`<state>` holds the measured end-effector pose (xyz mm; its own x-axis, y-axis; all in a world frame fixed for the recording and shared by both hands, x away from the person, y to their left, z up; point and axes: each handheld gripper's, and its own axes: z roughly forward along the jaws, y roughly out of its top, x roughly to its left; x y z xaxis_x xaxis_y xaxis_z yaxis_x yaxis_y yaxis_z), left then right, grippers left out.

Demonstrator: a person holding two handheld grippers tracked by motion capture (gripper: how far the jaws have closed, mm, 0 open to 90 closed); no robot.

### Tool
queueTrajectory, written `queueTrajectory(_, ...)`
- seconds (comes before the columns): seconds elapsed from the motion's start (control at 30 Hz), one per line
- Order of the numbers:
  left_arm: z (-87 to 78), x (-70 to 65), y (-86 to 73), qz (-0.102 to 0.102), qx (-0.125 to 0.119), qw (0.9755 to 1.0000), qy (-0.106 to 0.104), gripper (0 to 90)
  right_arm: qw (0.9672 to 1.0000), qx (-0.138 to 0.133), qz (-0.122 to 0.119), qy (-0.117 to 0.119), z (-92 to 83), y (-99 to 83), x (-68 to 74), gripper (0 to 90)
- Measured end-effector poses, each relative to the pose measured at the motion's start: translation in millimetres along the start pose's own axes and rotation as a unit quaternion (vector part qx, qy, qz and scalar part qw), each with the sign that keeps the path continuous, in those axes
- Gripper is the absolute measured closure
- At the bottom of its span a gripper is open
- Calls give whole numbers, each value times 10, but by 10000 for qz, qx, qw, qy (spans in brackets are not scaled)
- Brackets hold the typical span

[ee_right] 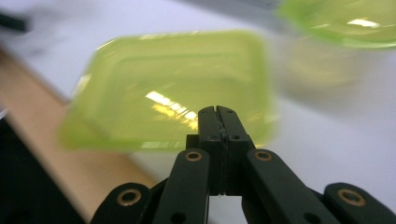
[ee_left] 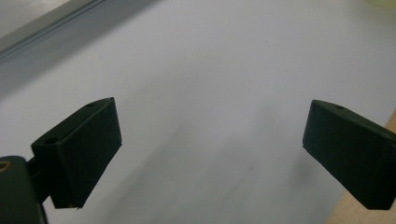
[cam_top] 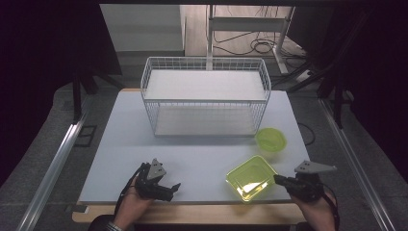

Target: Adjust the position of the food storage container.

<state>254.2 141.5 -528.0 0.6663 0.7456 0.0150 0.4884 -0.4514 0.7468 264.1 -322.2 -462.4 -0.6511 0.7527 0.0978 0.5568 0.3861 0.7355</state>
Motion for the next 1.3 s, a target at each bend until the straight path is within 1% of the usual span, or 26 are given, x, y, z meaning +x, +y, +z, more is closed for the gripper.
queueTrajectory(0.07, -7, -23, 15, -35, 19, 9999, -106, 45, 9997, -10, 83, -222, 39, 33, -135, 888)
queueTrajectory(0.17, -16, -79, 41, -34, 8, 9997, -223, 64, 9992, 17, 202, -331, 149, 19, -272, 887)
queueTrajectory(0.23, -22, -115, 58, -23, -26, 9996, -271, 104, 9990, 39, 235, -369, 176, 5, -316, 887)
queueTrajectory(0.27, -28, -149, 74, 26, -56, 9994, -331, 130, 9989, 85, 247, -388, 182, -3, -324, 887)
queueTrajectory(0.33, -38, -203, 96, 110, -92, 9992, -386, 179, 9987, 164, 259, -397, 197, -32, -338, 887)
queueTrajectory(0.37, -45, -233, 108, 139, -117, 9989, -437, 218, 9987, 181, 289, -375, 203, -49, -339, 887)
queueTrajectory(0.4, -53, -260, 119, 135, -153, 9984, -535, 266, 9987, 193, 301, -366, 208, -65, -333, 887)
queueTrajectory(0.43, -59, -283, 130, 131, -185, 9977, -634, 328, 9987, 196, 296, -364, 209, -74, -322, 887)
queueTrajectory(0.47, -61, -308, 140, 129, -204, 9972, -705, 369, 9987, 214, 310, -341, 207, -79, -306, 887)
queueTrajectory(0.53, -62, -355, 155, 216, -203, 9964, -788, 456, 9989, 213, 312, -262, 210, -85, -269, 887)
queueTrajectory(0.57, -58, -369, 158, 223, -194, 9962, -814, 499, 9990, 220, 318, -213, 217, -86, -236, 887)
queueTrajectory(0.67, -39, -385, 159, 205, -121, 9951, -962, 590, 9993, 248, 280, -68, 238, -84, -165, 885)
queueTrajectory(0.83, -21, -386, 162, 145, -54, 9942, -1063, 723, 9992, 275, 232, 166, 283, -82, -55, 883)
queueTrajectory(0.9, -13, -387, 162, 121, -24, 9939, -1093, 748, 9989, 291, 246, 281, 309, -78, -15, 883)
queueTrajectory(0.97, -3, -391, 162, 132, 15, 9939, -1094, 761, 9985, 327, 208, 379, 344, -67, 36, 883)
queueTrajectory(1.2, 35, -382, 155, 76, 140, 9936, -1118, 764, 9973, 366, 35, 643, 487, 6, 209, 881)
queueTrajectory(1.3, 55, -386, 153, 55, 191, 9930, -1168, 764, 9963, 392, 8, 759, 540, 41, 276, 881)
